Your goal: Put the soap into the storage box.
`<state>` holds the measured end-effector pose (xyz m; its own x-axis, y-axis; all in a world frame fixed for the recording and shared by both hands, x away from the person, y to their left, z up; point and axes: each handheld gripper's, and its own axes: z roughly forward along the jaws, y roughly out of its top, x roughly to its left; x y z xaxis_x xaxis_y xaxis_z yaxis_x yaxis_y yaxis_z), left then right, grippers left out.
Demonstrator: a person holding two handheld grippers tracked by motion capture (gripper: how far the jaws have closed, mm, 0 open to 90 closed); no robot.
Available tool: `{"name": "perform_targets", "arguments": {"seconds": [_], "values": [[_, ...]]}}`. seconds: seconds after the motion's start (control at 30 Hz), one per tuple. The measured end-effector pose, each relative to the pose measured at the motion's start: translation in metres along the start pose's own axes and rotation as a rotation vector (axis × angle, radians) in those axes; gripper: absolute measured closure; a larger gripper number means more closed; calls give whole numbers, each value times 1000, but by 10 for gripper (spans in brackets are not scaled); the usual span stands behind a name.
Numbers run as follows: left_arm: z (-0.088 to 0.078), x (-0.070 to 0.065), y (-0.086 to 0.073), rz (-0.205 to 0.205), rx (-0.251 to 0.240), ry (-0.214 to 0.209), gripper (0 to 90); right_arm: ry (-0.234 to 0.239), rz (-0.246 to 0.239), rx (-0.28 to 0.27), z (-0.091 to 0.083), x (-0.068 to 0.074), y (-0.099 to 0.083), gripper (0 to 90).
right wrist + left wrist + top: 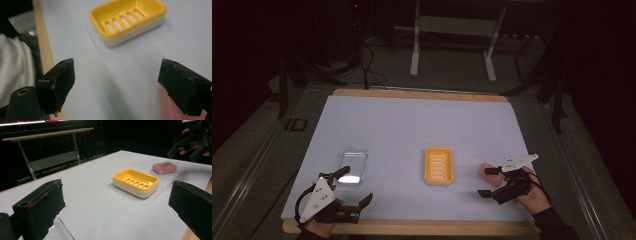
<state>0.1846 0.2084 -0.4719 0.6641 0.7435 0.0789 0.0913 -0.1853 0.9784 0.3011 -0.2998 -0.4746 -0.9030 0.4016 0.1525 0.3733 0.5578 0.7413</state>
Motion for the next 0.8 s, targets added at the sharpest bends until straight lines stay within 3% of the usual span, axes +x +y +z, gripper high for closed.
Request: {"name": "perform_targets", "arguments": {"seconds": [0.1, 0.23, 0.33, 0.4, 0.43, 0.57, 0.8], "values": [[0, 0, 0, 1, 3, 0, 3, 1, -17, 34, 6, -1, -7, 138], [1, 0, 0, 2, 5, 2, 4, 39, -33, 99, 12, 1, -14, 140], [1, 0, 0, 2, 7, 2, 3, 57, -34, 179, 19, 1, -18, 140], [1, 1, 0, 1, 8, 2, 4, 58, -36, 202, 20, 1, -19, 140], [1, 1, 0, 1, 8, 2, 4, 63, -31, 253, 23, 2, -20, 140], [1, 1, -1, -1, 7, 1, 4, 38, -41, 354, 26, 4, -18, 140], [2, 1, -1, -1, 14, 1, 4, 18, -66, 477, 27, 6, -10, 138]]}}
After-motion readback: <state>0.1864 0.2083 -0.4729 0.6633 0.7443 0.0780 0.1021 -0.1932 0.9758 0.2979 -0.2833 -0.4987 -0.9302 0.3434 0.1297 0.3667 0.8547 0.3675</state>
